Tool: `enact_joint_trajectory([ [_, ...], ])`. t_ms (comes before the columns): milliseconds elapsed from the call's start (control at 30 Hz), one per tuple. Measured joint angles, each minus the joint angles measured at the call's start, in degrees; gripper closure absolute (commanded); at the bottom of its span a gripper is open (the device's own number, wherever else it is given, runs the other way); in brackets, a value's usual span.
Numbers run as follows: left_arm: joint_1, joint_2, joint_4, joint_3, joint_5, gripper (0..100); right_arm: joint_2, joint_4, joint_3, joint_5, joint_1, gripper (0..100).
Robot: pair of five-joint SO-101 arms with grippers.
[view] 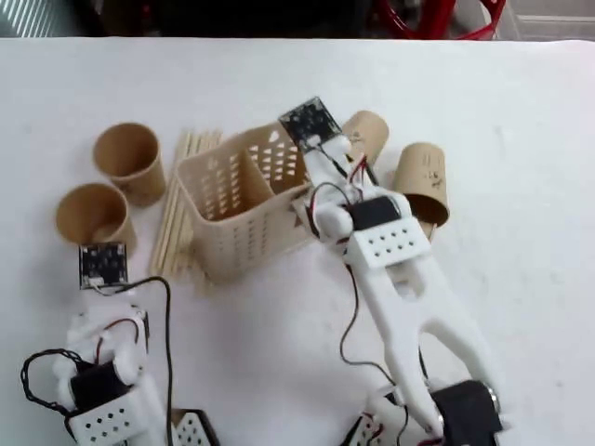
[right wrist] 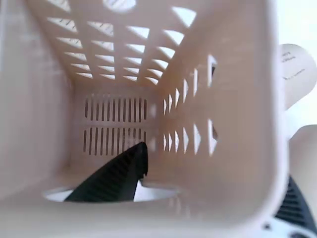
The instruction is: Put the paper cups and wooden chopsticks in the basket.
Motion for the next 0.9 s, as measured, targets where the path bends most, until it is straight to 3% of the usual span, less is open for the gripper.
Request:
enact_joint_trajectory([
  [367, 0.0, 0.0, 0.0, 0.0, 0.0, 90, -20.9, -12.5, 20.1, 0.1, 0.0, 66.2],
  [900, 0.0, 0.0, 0.0, 0.0, 0.0, 90, -34.5, -5.2, 24.4, 0.1, 0.0, 66.2],
])
